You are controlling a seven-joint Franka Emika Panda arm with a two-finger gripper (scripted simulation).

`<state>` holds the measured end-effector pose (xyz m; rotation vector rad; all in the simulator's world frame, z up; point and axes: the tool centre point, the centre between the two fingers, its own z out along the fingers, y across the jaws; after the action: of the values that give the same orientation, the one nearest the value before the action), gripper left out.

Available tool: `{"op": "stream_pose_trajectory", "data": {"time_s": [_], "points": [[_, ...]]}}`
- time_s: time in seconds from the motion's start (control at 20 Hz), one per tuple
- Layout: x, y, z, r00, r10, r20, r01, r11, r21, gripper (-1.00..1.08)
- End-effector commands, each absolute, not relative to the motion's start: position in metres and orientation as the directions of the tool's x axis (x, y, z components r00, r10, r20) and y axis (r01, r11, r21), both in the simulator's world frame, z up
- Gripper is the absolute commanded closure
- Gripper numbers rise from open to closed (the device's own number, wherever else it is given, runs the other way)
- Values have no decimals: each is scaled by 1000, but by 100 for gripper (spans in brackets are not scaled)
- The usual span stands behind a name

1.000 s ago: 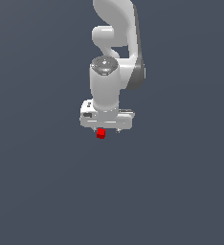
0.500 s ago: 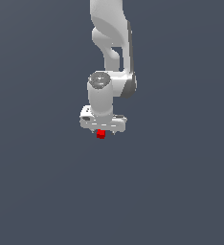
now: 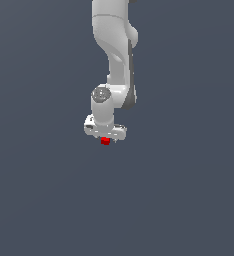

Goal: Pick up the red cube and move it to a goal position.

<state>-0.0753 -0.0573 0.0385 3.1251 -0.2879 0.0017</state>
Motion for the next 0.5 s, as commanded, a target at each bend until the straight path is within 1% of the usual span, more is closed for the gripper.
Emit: {"op": "stream_pose_trajectory", "data": {"time_s": [0.0,0.3,0.35,0.45], "points": [[-80,-59,29,981,-192,1,-192,-981,2,-92],[-84,-61,20,980,-199,0,-199,-980,0,-92],[-84,-61,20,980,-199,0,-199,-980,0,108],[-84,-61,20,980,-199,0,-199,-980,0,108]]}}
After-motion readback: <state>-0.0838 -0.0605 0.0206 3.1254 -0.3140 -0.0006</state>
